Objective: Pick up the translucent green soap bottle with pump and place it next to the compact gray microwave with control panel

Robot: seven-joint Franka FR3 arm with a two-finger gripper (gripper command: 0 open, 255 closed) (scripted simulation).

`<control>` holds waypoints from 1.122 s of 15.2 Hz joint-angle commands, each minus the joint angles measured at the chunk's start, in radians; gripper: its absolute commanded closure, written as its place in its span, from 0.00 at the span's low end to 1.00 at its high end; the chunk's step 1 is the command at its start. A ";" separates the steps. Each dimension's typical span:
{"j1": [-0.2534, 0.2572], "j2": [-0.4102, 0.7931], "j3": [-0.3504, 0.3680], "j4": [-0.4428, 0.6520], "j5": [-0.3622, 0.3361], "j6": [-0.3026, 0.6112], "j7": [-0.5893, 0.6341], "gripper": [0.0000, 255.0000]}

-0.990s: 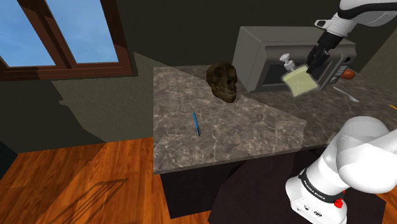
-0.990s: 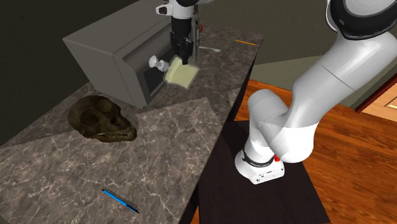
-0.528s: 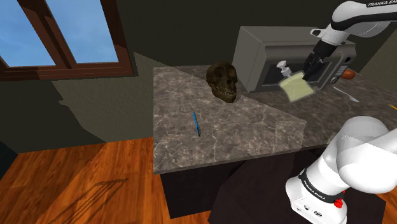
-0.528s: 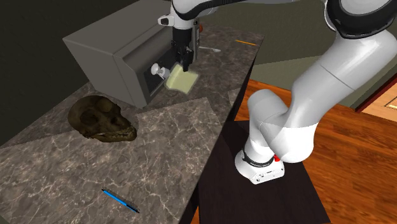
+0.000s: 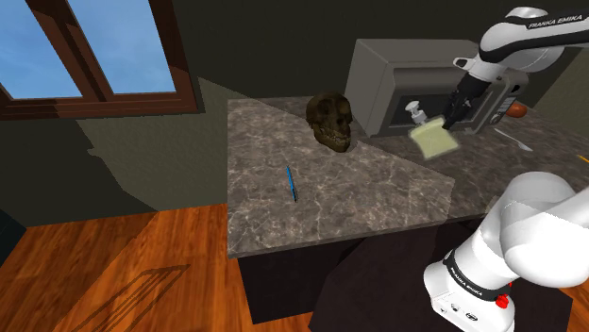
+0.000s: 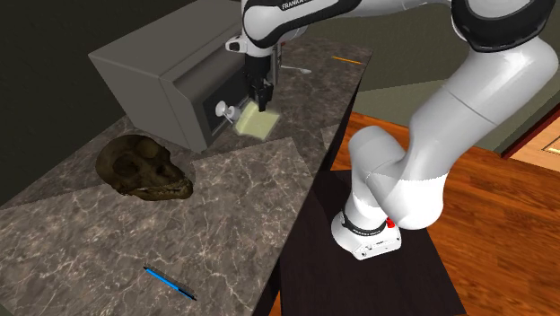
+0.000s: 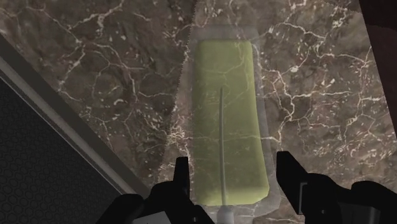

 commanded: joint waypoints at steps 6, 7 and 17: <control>0.035 0.044 -0.068 -0.062 0.011 0.104 -0.028 1.00; 0.042 0.051 -0.080 -0.069 0.014 0.119 -0.034 1.00; 0.148 0.141 -0.220 -0.126 0.069 0.257 -0.099 1.00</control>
